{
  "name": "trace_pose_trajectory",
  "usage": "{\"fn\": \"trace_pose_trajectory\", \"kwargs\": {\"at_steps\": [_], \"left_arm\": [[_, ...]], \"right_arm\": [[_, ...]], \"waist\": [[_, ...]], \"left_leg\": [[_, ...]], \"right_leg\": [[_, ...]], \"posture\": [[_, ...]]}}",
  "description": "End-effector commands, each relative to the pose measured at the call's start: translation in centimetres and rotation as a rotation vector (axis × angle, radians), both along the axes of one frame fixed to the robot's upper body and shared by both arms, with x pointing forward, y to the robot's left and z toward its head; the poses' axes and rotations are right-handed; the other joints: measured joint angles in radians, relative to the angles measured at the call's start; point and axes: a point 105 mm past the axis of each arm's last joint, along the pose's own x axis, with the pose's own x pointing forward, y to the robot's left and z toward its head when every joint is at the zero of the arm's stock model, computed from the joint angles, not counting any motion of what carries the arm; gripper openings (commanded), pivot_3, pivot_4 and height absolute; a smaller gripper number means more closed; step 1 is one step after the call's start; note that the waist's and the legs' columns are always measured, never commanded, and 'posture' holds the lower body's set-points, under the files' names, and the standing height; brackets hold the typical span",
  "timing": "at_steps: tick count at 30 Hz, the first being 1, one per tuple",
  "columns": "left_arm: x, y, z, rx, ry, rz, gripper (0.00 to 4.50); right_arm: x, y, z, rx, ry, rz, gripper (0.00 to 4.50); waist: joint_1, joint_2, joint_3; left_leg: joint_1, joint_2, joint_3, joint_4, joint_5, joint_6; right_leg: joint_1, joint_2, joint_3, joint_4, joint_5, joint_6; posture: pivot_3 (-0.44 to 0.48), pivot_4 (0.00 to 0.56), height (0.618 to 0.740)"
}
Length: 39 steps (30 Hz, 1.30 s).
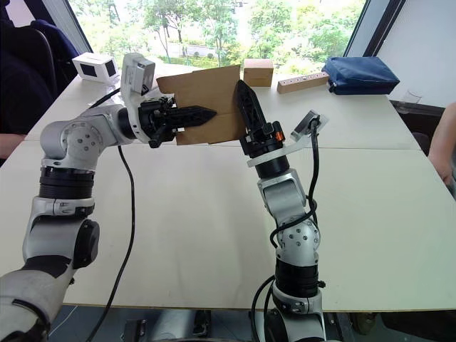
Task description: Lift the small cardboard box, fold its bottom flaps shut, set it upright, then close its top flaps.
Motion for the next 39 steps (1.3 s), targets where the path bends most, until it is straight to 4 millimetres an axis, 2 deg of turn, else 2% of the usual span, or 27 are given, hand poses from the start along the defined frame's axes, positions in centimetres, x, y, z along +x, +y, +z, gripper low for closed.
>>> {"fn": "trace_pose_trajectory", "kwargs": {"at_steps": [1,4,7,14,17,19,25,31,34,39], "left_arm": [[-0.5,-0.1,1.2,-0.02,-0.053,-0.015,0.0],[-0.5,0.0,1.1,-0.014,-0.054,-0.016,0.0],[-0.5,0.1,1.1,0.0,-0.058,-0.018,0.0],[-1.0,0.8,1.1,0.032,-0.056,-0.055,0.0],[-1.2,0.8,1.0,0.049,-0.056,-0.076,0.0],[-1.3,0.9,1.0,0.055,-0.057,-0.083,0.0],[-1.7,0.8,1.0,0.07,-0.059,-0.108,0.0],[-1.8,0.6,0.9,0.084,-0.058,-0.123,0.0],[-1.8,0.4,0.5,0.101,-0.057,-0.136,0.0],[-1.5,0.1,-0.2,0.13,-0.053,-0.125,0.0]], "right_arm": [[-1.1,1.2,1.3,0.007,-0.059,0.053,1.7],[-1.9,1.8,1.2,-0.033,-0.085,0.104,1.7],[-2.6,1.7,-0.1,-0.116,-0.084,0.129,1.7],[-3.5,-1.6,-1.1,-0.2,-0.078,0.078,1.7],[-3.6,-2.9,-0.9,-0.188,-0.074,0.045,0.99],[-3.8,-3.2,-0.8,-0.185,-0.075,0.045,0.15],[-3.7,-4.0,-1.1,-0.217,-0.055,0.026,0.05],[-3.6,-3.0,-2.0,-0.338,-0.052,0.061,0.05],[-3.6,-1.6,-3.0,-0.44,-0.061,0.094,0.05],[-4.1,-0.7,-2.8,-0.444,-0.091,0.136,0.05]], "waist": [[0.0,0.0,0.0],[-0.001,0.0,0.0],[0.001,0.0,0.0],[0.001,0.0,0.0],[0.001,0.0,0.0],[0.001,0.0,0.0],[0.001,0.0,0.0],[0.001,0.0,0.0],[0.001,0.0,0.0],[0.002,0.0,0.0]], "left_leg": [[0.0,0.0,0.0,0.0,0.0,0.0],[0.0,0.0,0.0,0.0,0.0,0.0],[0.0,0.0,0.0,0.0,0.0,0.0],[0.0,0.0,0.0,0.0,0.0,0.0],[0.0,0.0,0.0,0.0,0.0,0.0],[0.0,0.0,0.0,0.0,0.0,0.0],[0.0,0.0,0.0,0.0,0.0,0.0],[0.0,0.0,0.0,0.0,0.0,0.0],[0.0,0.0,0.0,0.0,0.0,0.0],[0.0,-0.001,0.0,0.0,0.0,0.0]], "right_leg": [[0.0,0.0,0.0,0.0,0.0,0.0],[0.0,0.0,0.0,0.0,0.0,0.0],[0.0,0.0,0.0,0.0,0.0,0.0],[0.0,0.0,0.0,0.0,0.0,0.0],[0.0,0.0,0.0,0.0,0.0,0.0],[0.0,0.0,0.0,0.0,0.0,0.0],[0.0,0.0,0.0,0.0,0.0,0.0],[0.0,0.0,0.0,0.0,0.0,0.0],[0.0,0.0,0.0,0.0,0.0,0.0],[0.0,0.0,0.0,0.0,0.0,0.0]], "posture": [[0.0,0.15,0.74],[0.0,0.15,0.74],[0.0,0.15,0.74],[0.0,0.15,0.74],[0.0,0.15,0.74],[0.0,0.15,0.74],[0.0,0.15,0.74],[0.0,0.15,0.74],[0.0,0.15,0.74],[0.0,0.15,0.74]]}}
